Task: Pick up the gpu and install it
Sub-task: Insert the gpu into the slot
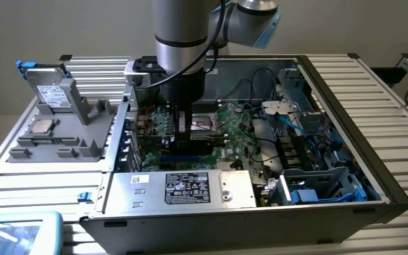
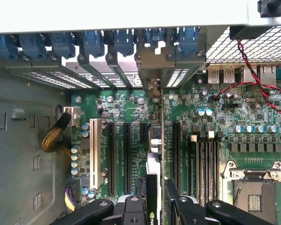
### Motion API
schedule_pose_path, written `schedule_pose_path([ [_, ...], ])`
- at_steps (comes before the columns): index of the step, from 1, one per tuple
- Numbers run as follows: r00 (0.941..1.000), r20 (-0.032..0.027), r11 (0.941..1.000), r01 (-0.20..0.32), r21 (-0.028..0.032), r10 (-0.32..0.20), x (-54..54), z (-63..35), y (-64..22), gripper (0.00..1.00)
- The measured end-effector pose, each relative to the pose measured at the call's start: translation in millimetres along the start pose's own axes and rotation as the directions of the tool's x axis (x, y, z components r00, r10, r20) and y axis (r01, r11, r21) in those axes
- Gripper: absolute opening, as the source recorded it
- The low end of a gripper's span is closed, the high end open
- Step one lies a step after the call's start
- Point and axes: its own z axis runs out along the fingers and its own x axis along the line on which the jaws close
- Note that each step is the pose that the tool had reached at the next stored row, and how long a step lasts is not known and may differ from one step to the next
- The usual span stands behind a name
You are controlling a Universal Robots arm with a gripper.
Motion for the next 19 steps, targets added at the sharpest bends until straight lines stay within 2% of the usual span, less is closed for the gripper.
schedule_pose_path([
  [19,1.0,-0.0001,1.0,0.0,0.0005,0.0,-0.4,1.8,1.3,0.27],
])
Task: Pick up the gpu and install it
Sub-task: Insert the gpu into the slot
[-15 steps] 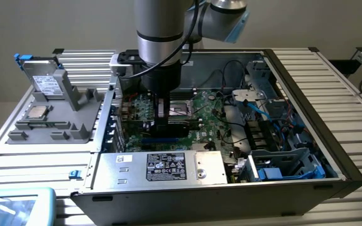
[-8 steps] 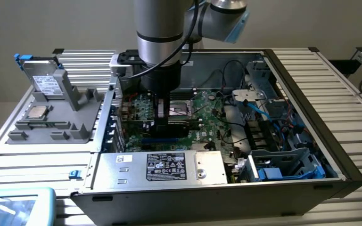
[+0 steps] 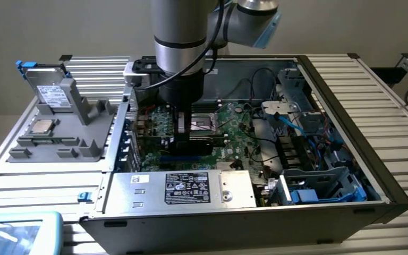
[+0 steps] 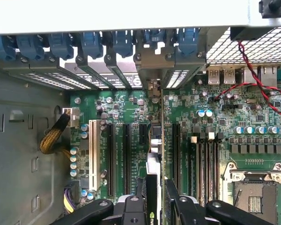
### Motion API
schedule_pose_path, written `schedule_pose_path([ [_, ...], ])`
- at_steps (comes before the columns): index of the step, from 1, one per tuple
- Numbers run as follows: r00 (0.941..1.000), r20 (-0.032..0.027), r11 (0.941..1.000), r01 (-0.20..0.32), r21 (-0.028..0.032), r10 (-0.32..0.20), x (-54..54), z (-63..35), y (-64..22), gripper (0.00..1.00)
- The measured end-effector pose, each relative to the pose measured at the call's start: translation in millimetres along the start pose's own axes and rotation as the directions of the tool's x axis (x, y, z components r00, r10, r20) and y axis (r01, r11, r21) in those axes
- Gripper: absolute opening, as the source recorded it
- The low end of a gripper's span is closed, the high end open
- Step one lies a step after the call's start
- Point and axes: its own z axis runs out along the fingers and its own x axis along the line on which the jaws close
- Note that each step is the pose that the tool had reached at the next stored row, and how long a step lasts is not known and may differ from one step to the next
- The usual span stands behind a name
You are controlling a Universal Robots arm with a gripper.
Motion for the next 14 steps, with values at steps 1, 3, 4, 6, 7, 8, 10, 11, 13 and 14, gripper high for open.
schedule_pose_path([
  [1,1.0,0.0004,1.0,0.0,0.0002,0.0,-0.1,0.5,0.0,0.27],
  [3,1.0,0.0004,1.0,0.0,0.0002,0.0,-0.2,3.4,-0.1,0.27],
  [4,1.0,0.0003,1.0,0.0,0.0001,0.0,-0.3,4.1,-0.1,0.27],
  [6,1.0,-0.0002,1.0,0.0,-0.0001,0.0,-0.3,4.2,-0.1,0.27],
  [7,1.0,-0.0001,1.0,0.0,0.0,0.0,-0.4,4.4,0.0,0.27],
  [8,1.0,0.0003,1.0,0.0,0.0001,0.0,-0.6,4.6,0.3,0.27],
  [10,1.0,0.0004,1.0,-0.001,0.0001,0.001,-1.2,4.7,0.6,0.27],
  [11,1.0,0.0003,1.0,-0.001,0.0001,0.001,-1.3,4.7,0.5,0.27],
  [13,1.0,0.0001,1.0,-0.001,0.0,0.001,-1.3,4.6,0.5,0.27],
  [14,1.0,0.0002,1.0,-0.001,0.0,0.001,-1.4,4.8,0.5,0.27],
])
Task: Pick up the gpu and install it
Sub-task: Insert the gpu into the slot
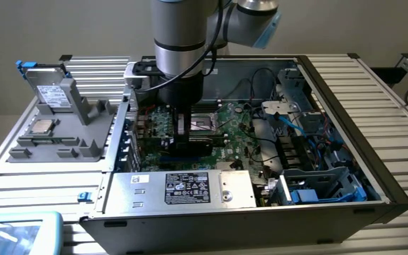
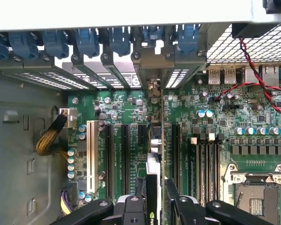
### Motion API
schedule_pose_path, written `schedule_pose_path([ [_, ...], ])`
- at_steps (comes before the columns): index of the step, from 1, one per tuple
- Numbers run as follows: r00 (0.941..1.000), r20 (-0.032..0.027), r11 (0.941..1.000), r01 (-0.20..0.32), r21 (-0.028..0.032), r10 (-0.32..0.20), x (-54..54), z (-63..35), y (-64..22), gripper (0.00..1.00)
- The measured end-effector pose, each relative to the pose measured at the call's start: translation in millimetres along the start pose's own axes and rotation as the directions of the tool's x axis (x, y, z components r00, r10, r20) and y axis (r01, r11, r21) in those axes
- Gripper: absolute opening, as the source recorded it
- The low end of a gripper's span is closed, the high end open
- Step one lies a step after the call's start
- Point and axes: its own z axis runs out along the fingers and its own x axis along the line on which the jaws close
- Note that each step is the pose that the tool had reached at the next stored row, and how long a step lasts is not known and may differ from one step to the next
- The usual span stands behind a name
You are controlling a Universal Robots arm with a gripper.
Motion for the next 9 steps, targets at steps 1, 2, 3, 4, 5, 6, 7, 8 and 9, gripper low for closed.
schedule_pose_path([
  [1,1.0,0.0001,1.0,0.0,0.0,0.0,-0.1,0.6,0.0,0.27],
  [2,1.0,0.0,1.0,0.0,0.0,0.0,-0.1,1.5,0.0,0.27],
  [3,1.0,0.0,1.0,0.0,0.0,0.0,-0.1,2.0,0.2,0.27],
  [4,1.0,0.0,1.0,0.0,0.0,0.0,-0.2,2.0,0.6,0.27],
  [5,1.0,0.0,1.0,0.0,0.0,0.0,-0.2,2.1,1.1,0.27],
  [6,1.0,0.0001,1.0,0.0,0.0001,0.0,-0.1,2.1,1.7,0.27],
  [7,1.0,0.0001,1.0,0.0,0.0001,0.0,-0.2,2.1,2.4,0.27],
  [8,1.0,0.0001,1.0,0.0,0.0001,0.0,-0.2,2.1,2.7,0.27],
  [9,1.0,0.0001,1.0,0.0,0.0,0.0,-0.2,2.1,2.8,0.27],
])
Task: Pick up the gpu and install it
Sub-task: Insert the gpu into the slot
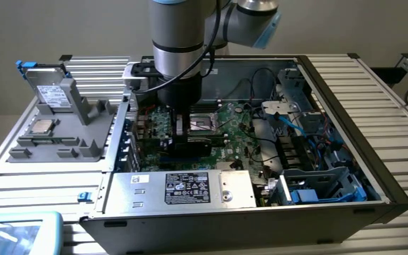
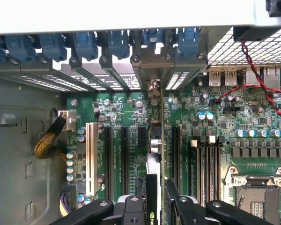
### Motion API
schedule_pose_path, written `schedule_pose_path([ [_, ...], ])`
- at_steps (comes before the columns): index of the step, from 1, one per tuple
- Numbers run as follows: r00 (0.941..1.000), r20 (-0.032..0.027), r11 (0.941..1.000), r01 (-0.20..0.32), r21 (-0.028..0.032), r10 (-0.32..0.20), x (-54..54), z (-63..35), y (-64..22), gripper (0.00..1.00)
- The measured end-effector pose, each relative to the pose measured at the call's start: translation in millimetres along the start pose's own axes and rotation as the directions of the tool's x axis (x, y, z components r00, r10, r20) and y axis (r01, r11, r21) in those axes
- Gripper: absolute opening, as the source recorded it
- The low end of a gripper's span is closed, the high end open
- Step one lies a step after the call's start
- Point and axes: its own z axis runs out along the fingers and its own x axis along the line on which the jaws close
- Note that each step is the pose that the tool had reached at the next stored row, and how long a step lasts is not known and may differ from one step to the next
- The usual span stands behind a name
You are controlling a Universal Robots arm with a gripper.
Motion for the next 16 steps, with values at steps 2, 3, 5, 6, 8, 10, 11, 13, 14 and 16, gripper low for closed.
schedule_pose_path([
  [2,1.0,0.0,1.0,0.0,0.0,0.0,0.0,0.0,0.1,0.27],
  [3,1.0,0.0,1.0,0.0,0.0,0.0,0.0,0.1,0.1,0.27],
  [5,1.0,-0.0002,1.0,0.0,-0.0001,0.0,0.1,0.2,0.2,0.27],
  [6,1.0,0.0,1.0,0.0,0.0,0.0,0.0,0.6,0.1,0.27],
  [8,1.0,0.0,1.0,0.0,0.0,0.0,0.0,1.6,0.1,0.27],
  [10,1.0,-0.0003,1.0,0.0,-0.0002,0.0,0.0,1.6,0.1,0.27],
  [11,1.0,-0.0003,1.0,0.0,-0.0002,0.0,0.0,1.7,0.1,0.27],
  [13,1.0,0.0,1.0,0.0,-0.0001,0.0,-0.1,2.3,0.3,0.27],
  [14,1.0,0.0,1.0,0.0,-0.0002,0.0,-0.1,3.0,0.3,0.27],
  [16,1.0,0.0001,1.0,0.0,0.0,0.0,-0.2,4.4,0.5,0.27],
])
